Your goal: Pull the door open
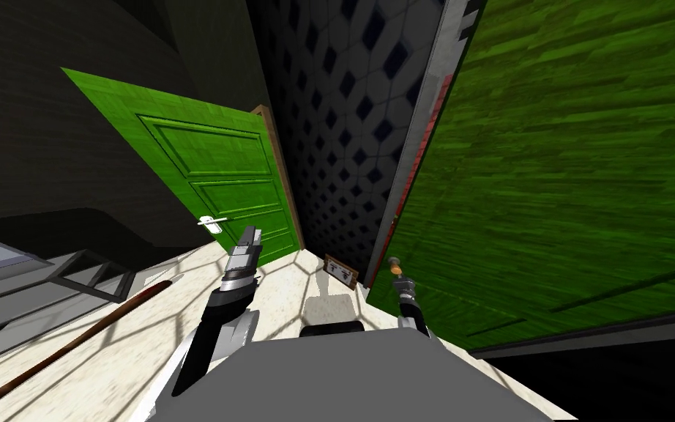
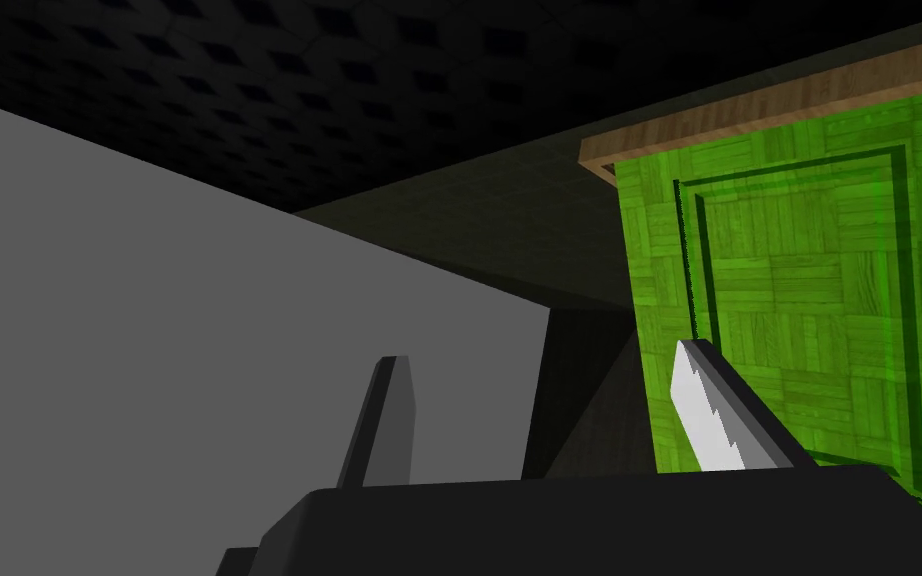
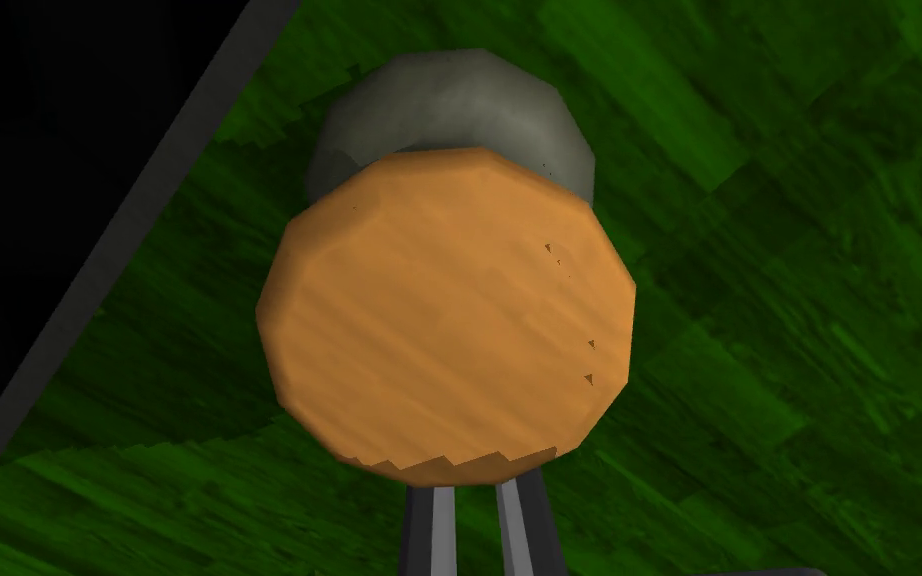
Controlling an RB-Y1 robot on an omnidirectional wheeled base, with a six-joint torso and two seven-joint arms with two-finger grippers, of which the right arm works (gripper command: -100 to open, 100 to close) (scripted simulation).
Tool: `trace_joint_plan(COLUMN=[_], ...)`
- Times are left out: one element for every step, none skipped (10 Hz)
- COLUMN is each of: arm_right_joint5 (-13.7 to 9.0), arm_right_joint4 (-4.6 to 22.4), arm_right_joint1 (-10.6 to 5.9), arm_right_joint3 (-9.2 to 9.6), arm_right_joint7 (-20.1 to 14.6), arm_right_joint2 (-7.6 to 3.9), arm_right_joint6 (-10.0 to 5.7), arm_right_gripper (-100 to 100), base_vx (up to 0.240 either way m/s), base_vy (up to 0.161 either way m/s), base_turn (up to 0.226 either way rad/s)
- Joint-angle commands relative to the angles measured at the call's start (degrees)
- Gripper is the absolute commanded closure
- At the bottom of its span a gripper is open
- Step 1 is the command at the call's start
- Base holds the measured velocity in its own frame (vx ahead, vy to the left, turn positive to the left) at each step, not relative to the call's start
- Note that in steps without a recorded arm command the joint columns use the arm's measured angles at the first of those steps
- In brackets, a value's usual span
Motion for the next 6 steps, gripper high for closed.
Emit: trace_joint_plan(arm_right_joint5=[-0.61,-1.09,-1.09,-1.09,-1.87,-2.33], arm_right_joint4=[0.45,1.17,1.17,1.17,0.70,0.41], arm_right_joint1=[-1.29,-1.02,-1.02,-1.02,-1.19,-1.28], arm_right_joint3=[0.50,0.35,0.35,0.35,0.46,0.53], arm_right_joint7=[-2.86,-3.11,-3.11,-3.11,-5.03,-6.18], arm_right_joint2=[-0.22,0.61,0.61,0.61,1.31,1.73], arm_right_joint6=[-1.27,-0.25,-0.25,-0.25,-0.15,-0.10], arm_right_gripper=[100,-100,-100,-100,-100,-100], base_vx=[-0.039,-0.065,-0.063,-0.038,-0.077,-0.109], base_vy=[-0.008,-0.025,-0.015,-0.016,-0.016,0.004], base_turn=[0.072,0.035,-0.004,-0.060,0.024,0.122])
